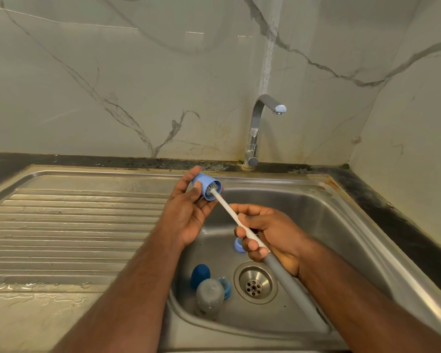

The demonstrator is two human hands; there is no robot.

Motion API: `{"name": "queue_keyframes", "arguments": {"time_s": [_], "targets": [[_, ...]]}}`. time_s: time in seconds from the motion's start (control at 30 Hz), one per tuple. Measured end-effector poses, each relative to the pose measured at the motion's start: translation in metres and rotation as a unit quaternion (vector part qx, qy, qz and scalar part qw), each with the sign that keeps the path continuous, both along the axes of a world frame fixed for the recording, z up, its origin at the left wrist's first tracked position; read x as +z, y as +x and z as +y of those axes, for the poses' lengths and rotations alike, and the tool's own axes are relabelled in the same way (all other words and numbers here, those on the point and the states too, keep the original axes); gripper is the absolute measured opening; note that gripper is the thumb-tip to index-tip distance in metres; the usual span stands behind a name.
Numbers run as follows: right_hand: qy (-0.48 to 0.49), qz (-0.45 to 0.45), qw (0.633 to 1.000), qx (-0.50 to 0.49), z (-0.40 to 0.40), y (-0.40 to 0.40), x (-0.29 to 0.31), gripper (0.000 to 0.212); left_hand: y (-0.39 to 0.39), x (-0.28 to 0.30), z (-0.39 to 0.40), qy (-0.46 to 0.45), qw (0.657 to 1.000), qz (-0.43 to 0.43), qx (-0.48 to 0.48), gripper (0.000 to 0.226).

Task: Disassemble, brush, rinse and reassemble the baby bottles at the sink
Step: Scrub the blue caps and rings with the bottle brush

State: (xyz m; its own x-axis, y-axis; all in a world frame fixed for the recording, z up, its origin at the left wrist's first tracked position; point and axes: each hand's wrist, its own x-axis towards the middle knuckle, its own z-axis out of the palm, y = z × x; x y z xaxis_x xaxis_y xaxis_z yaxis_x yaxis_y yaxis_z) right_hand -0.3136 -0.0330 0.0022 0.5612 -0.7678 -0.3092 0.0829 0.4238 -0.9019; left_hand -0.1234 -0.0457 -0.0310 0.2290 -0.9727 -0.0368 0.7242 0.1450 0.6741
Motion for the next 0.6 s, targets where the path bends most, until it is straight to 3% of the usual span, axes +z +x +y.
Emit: {"name": "queue_keyframes", "arguments": {"time_s": [0.07, 0.13, 0.23, 0.3, 0.4, 0.47, 0.53, 0.6], "targets": [[-0.007, 0.004, 1.0, 0.018, 0.0023, 0.0023, 0.0009, 0.032, 0.0012, -0.0002, 0.0009, -0.005, 1.0, 0.005, -0.003, 0.03], [-0.111, 0.116, 0.987, 0.017, 0.0024, 0.0032, -0.002, 0.035, 0.0012, -0.0013, 0.0006, 0.009, 1.0, 0.001, 0.006, 0.029], [-0.255, 0.284, 0.924, -0.008, -0.0015, 0.0048, -0.0066, 0.036, 0.001, -0.0032, -0.0006, 0.025, 1.0, 0.001, 0.014, 0.029], [-0.24, 0.255, 0.936, -0.044, -0.001, 0.0058, -0.0076, 0.035, -0.0002, -0.003, -0.0014, 0.024, 1.0, 0.007, 0.009, 0.029], [-0.126, 0.121, 0.983, -0.058, 0.0061, 0.0091, -0.0059, 0.034, -0.0014, -0.002, -0.0008, 0.024, 0.999, 0.02, 0.007, 0.031], [-0.119, 0.114, 0.986, -0.031, 0.0073, 0.0088, -0.0061, 0.035, -0.0008, -0.0023, -0.0008, 0.024, 0.999, 0.027, 0.01, 0.032], [-0.198, 0.212, 0.957, -0.005, 0.0052, 0.0067, -0.0064, 0.037, 0.0003, -0.0032, -0.0011, 0.036, 0.999, 0.02, 0.016, 0.032], [-0.331, 0.35, 0.876, 0.006, 0.0034, 0.0054, -0.0042, 0.038, 0.0013, -0.0045, -0.0016, 0.054, 0.998, 0.006, 0.02, 0.031]]}}
